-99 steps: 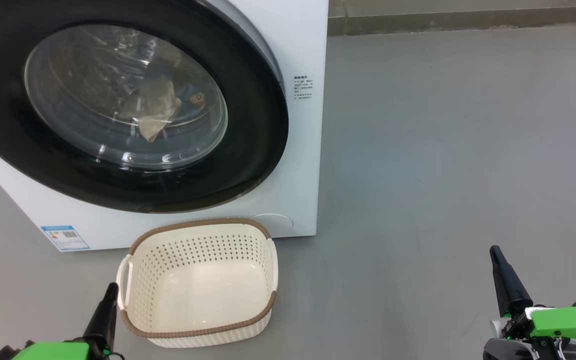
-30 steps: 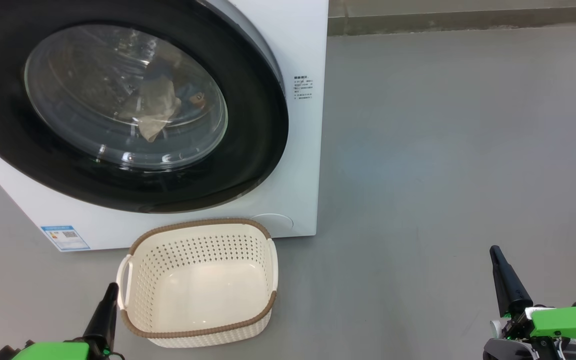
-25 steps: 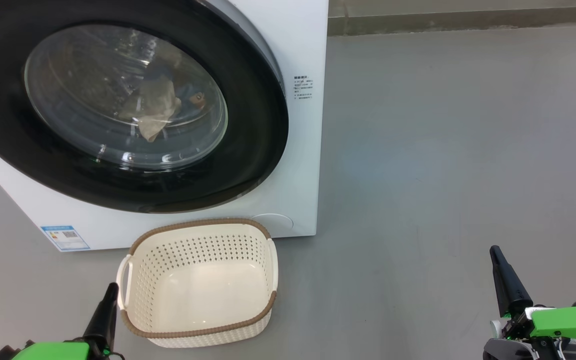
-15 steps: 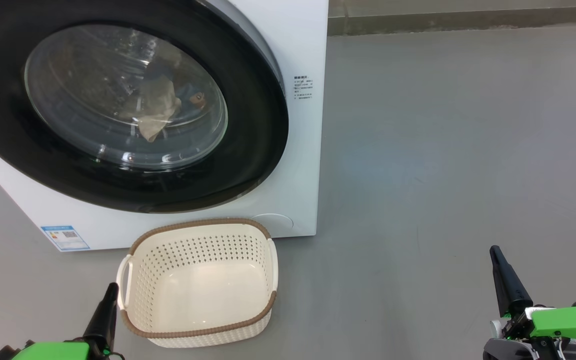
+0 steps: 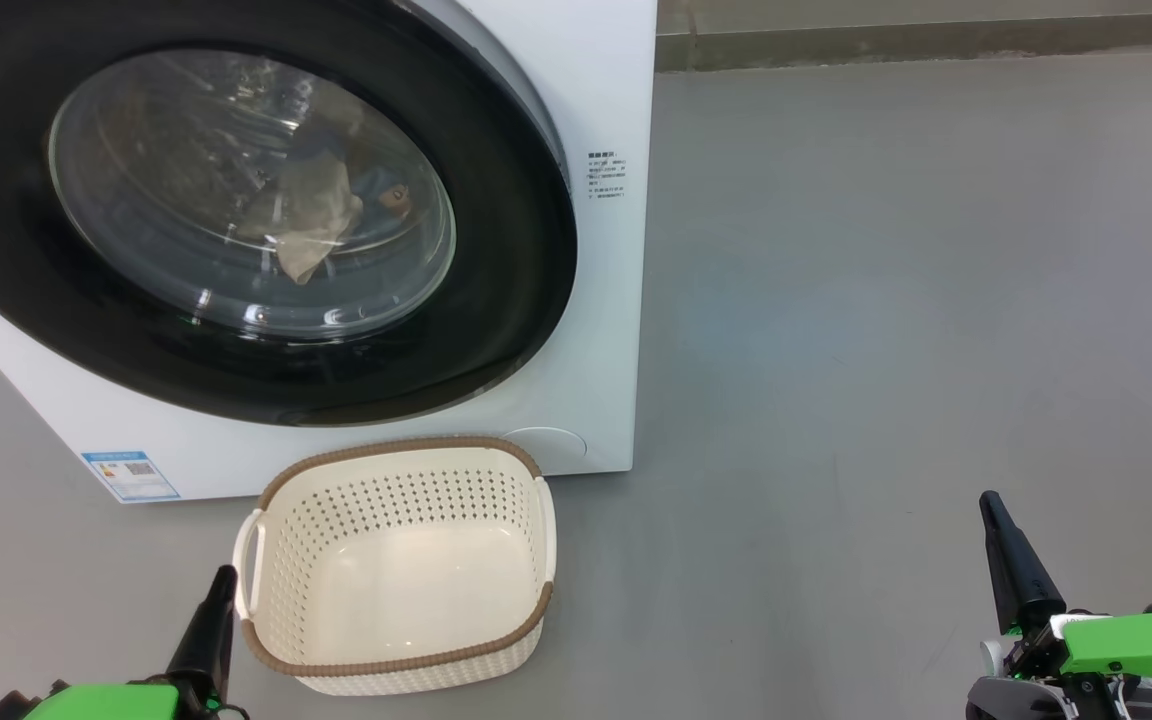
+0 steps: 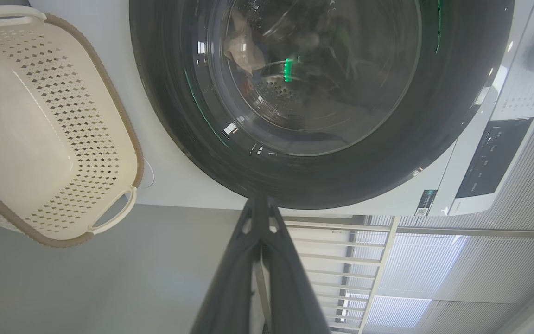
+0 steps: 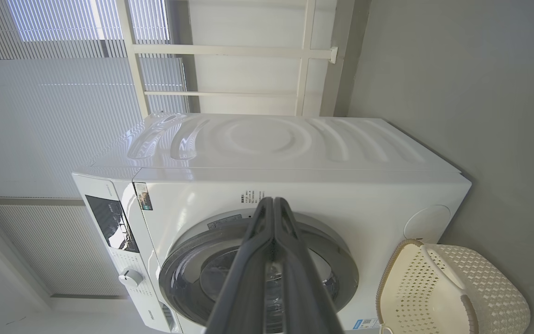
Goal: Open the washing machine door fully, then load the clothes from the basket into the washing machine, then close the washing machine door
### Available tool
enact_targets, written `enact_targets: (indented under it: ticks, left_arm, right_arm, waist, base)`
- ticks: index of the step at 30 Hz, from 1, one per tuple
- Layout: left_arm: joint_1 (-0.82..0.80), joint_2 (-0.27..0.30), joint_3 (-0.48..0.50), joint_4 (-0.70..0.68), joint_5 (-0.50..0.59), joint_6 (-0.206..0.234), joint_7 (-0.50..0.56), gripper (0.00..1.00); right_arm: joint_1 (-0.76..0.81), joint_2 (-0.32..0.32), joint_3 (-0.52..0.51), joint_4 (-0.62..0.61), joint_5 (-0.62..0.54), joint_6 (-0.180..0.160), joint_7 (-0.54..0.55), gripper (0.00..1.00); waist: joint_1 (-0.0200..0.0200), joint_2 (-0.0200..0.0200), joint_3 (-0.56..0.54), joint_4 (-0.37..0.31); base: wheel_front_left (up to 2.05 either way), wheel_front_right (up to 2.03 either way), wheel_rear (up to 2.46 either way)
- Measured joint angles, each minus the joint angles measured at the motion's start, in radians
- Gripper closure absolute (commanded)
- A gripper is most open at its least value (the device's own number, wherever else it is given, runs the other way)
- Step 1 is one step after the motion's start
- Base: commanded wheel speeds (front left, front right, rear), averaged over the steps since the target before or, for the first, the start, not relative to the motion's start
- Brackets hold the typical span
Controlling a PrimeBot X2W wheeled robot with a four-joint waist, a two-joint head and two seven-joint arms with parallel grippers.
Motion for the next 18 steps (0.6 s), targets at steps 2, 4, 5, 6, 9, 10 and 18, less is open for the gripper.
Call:
enact_targets:
  ticks: [2, 4, 5, 6, 9, 10, 18]
  left_arm:
    - [0.0, 0.0, 0.0, 0.0, 0.0, 0.0, 0.0, 1.0]
    - [0.0, 0.0, 0.0, 0.0, 0.0, 0.0, 0.0, 1.0]
    - [0.0, 0.0, 0.0, 0.0, 0.0, 0.0, 0.0, 1.0]
    - [0.0, 0.0, 0.0, 0.0, 0.0, 0.0, 0.0, 1.0]
    - [0.0, 0.0, 0.0, 0.0, 0.0, 0.0, 0.0, 1.0]
    - [0.0, 0.0, 0.0, 0.0, 0.0, 0.0, 0.0, 1.0]
    - [0.0, 0.0, 0.0, 0.0, 0.0, 0.0, 0.0, 1.0]
  right_arm:
    - [0.0, 0.0, 0.0, 0.0, 0.0, 0.0, 0.0, 1.0]
    - [0.0, 0.0, 0.0, 0.0, 0.0, 0.0, 0.0, 1.0]
    - [0.0, 0.0, 0.0, 0.0, 0.0, 0.0, 0.0, 1.0]
    - [0.0, 0.0, 0.0, 0.0, 0.0, 0.0, 0.0, 1.0]
    - [0.0, 0.0, 0.0, 0.0, 0.0, 0.0, 0.0, 1.0]
    - [0.0, 0.0, 0.0, 0.0, 0.0, 0.0, 0.0, 1.0]
    - [0.0, 0.0, 0.0, 0.0, 0.0, 0.0, 0.0, 1.0]
  waist:
    - [0.0, 0.0, 0.0, 0.0]
    - [0.0, 0.0, 0.0, 0.0]
    - [0.0, 0.0, 0.0, 0.0]
    - [0.0, 0.0, 0.0, 0.0]
    - [0.0, 0.0, 0.0, 0.0]
    - [0.0, 0.0, 0.0, 0.0]
    - [0.0, 0.0, 0.0, 0.0]
  base:
    - [0.0, 0.0, 0.0]
    - [0.0, 0.0, 0.0]
    - [0.0, 0.0, 0.0]
    - [0.0, 0.0, 0.0]
    - [0.0, 0.0, 0.0]
    - [0.0, 0.0, 0.0]
    - [0.0, 0.0, 0.0]
